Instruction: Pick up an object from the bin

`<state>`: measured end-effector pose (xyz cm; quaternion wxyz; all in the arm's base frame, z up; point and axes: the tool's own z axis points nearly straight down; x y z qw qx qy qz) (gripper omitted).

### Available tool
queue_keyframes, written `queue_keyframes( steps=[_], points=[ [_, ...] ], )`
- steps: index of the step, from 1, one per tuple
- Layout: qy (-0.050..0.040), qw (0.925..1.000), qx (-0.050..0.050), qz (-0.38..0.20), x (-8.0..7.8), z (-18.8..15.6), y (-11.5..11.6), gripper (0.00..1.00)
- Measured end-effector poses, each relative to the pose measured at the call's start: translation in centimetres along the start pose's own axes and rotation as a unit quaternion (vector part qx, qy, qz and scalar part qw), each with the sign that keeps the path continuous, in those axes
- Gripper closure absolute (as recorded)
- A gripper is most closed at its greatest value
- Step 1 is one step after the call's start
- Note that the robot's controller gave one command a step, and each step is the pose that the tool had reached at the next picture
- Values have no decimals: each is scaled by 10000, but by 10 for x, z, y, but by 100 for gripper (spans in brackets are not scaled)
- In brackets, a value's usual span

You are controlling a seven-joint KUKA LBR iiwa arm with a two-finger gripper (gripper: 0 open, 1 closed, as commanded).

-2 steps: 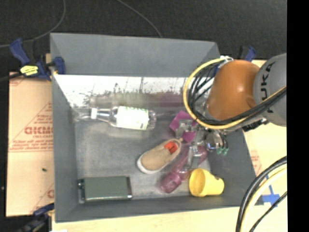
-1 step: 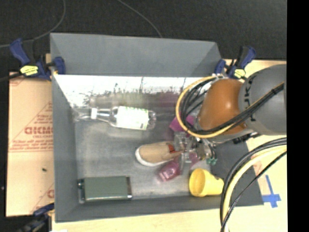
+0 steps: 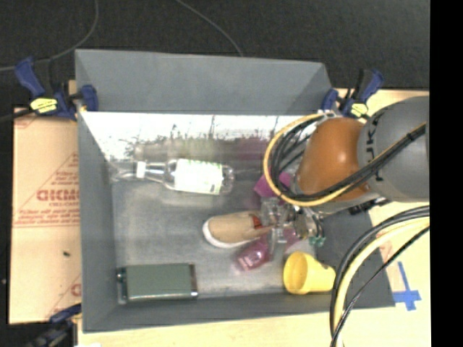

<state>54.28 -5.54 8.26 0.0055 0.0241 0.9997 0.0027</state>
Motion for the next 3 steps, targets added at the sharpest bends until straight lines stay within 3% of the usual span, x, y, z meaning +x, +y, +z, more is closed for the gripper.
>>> queue_keyframes(
  steps=[3],
  points=[
    [-9, 10000, 1, -12, -1, 0, 0, 100]
  ],
)
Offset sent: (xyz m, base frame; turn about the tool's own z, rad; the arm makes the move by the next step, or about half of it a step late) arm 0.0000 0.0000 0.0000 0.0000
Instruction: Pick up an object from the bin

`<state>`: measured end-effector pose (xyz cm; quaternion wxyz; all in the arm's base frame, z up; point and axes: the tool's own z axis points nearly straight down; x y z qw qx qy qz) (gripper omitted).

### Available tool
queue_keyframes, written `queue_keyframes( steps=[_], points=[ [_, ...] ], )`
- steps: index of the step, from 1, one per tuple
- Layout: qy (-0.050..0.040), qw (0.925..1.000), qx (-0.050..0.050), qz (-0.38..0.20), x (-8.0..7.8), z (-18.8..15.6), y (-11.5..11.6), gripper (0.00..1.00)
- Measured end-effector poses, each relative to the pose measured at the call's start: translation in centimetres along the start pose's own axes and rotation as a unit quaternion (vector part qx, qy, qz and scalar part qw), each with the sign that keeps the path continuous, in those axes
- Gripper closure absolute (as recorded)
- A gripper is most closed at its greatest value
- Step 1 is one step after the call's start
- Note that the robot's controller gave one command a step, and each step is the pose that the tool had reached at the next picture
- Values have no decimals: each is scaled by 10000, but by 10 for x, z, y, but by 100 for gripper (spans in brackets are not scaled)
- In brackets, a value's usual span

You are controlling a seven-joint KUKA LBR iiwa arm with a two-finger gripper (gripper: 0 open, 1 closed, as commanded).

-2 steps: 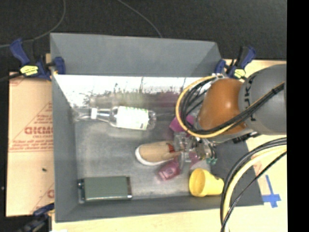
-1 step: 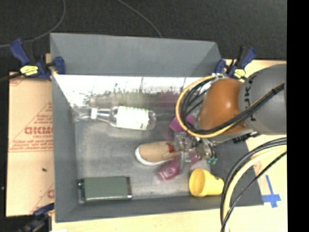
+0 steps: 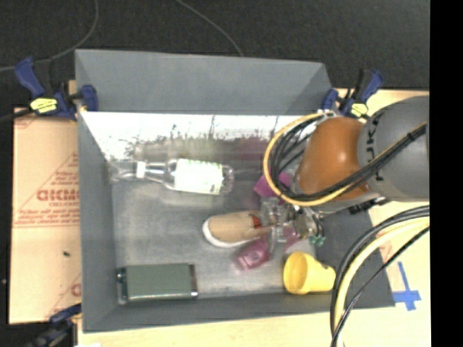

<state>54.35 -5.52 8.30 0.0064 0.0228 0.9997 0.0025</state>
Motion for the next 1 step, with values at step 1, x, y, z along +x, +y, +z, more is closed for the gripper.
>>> queue_keyframes(
  steps=[1],
  points=[
    [-1, 10000, 0, -4, 0, 0, 0, 100]
  ],
)
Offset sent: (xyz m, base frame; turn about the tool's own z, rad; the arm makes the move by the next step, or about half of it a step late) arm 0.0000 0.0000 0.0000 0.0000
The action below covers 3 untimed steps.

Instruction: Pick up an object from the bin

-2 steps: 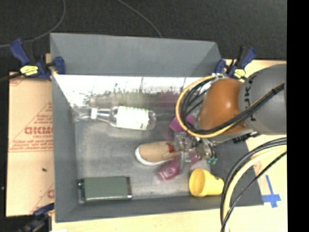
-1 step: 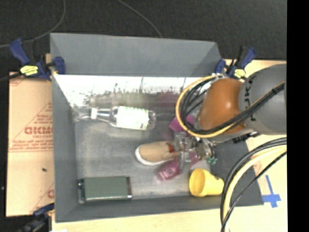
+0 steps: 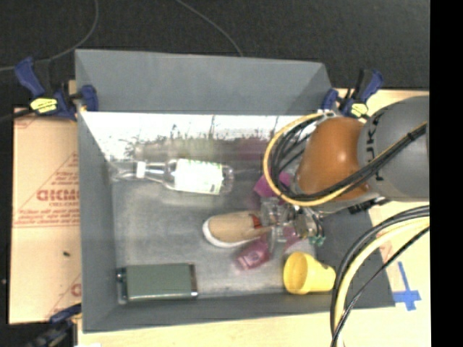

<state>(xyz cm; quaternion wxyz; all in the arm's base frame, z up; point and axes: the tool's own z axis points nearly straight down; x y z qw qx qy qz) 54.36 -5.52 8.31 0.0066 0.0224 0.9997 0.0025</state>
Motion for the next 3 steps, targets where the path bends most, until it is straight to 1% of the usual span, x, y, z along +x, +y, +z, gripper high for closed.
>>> queue_keyframes(
  steps=[1, 2, 3],
  points=[
    [-3, 10000, 0, -2, 0, 0, 0, 100],
    [-88, 10000, 9, 12, -2, 4, -1, 100],
    [-88, 10000, 9, 11, -2, 4, -1, 100]
  ],
)
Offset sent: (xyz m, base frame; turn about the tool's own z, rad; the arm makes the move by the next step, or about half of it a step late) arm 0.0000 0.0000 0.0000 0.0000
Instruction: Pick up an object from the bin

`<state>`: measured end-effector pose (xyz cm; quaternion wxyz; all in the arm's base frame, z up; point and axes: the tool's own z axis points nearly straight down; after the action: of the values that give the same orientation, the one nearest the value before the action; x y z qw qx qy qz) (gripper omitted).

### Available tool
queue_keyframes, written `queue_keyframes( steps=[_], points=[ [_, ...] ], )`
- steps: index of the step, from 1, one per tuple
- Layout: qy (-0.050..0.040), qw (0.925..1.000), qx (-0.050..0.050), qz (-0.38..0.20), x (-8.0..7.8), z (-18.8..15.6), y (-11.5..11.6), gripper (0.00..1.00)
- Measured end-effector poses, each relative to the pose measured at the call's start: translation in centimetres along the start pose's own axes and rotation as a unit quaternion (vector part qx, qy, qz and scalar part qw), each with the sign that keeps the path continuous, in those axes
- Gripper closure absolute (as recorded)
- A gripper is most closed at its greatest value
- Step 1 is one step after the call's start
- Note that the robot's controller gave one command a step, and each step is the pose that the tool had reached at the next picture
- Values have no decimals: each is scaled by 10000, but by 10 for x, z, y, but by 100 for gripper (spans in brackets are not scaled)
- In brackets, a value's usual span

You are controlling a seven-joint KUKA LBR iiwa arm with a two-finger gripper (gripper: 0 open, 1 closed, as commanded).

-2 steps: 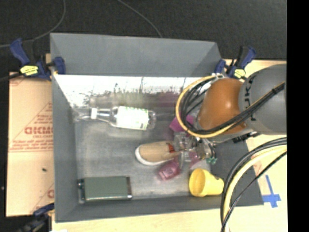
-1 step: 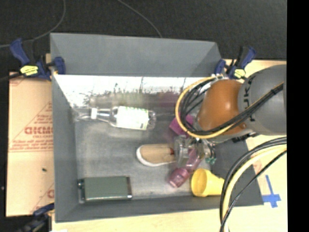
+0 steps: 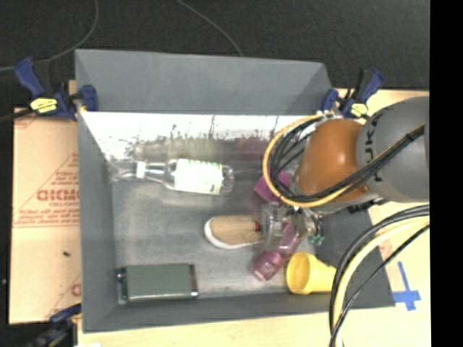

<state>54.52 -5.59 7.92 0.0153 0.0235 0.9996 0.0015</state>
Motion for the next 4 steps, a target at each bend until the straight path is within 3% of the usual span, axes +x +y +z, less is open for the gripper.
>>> queue_keyframes(
  steps=[1, 2, 3, 4],
  points=[
    [-40, 10000, 3, -5, -4, -31, -3, 100],
    [-30, 10000, -2, -42, -11, -41, 8, 100],
    [-81, 10000, 6, 24, -11, -61, -1, 100],
    [-69, 10000, -6, 71, -25, -82, 15, 100]
  ],
)
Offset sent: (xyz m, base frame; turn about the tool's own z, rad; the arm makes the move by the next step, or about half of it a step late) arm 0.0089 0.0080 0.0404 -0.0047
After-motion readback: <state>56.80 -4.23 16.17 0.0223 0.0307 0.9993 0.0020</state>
